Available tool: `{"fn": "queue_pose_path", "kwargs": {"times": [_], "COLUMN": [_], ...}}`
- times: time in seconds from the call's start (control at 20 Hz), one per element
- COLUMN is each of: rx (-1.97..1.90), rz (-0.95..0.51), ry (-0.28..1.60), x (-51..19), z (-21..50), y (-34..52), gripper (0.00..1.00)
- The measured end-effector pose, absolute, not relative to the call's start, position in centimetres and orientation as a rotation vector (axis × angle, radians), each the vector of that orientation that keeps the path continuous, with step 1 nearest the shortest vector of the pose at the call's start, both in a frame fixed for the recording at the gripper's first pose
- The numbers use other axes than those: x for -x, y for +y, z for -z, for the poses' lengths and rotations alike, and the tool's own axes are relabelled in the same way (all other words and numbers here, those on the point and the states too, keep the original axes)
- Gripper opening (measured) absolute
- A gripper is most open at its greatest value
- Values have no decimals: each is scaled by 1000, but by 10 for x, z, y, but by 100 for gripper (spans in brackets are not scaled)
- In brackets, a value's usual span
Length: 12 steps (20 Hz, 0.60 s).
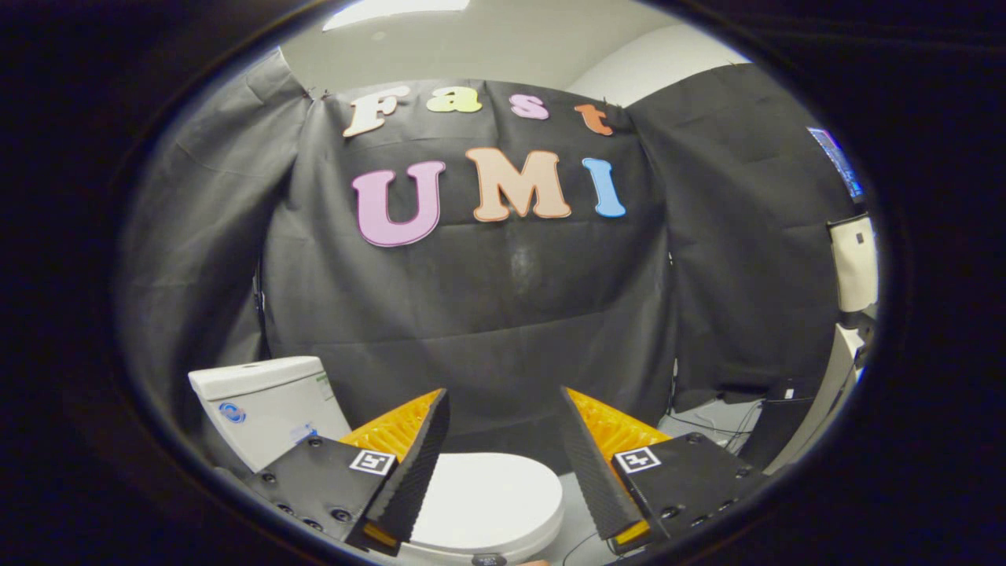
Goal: Open the toilet lid.
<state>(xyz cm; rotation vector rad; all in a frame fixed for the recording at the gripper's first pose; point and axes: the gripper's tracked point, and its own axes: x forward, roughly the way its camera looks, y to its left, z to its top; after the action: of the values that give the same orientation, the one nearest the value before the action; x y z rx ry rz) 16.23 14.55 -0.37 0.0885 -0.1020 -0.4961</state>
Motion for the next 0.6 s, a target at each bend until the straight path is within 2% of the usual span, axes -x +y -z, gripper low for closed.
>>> {"fn": "queue_pose_path", "kwargs": {"times": [0.6], "rx": [-307], "rz": [467], "ry": [-66], "x": [-182], "z": [44], "y": [163], "gripper": [86]}}
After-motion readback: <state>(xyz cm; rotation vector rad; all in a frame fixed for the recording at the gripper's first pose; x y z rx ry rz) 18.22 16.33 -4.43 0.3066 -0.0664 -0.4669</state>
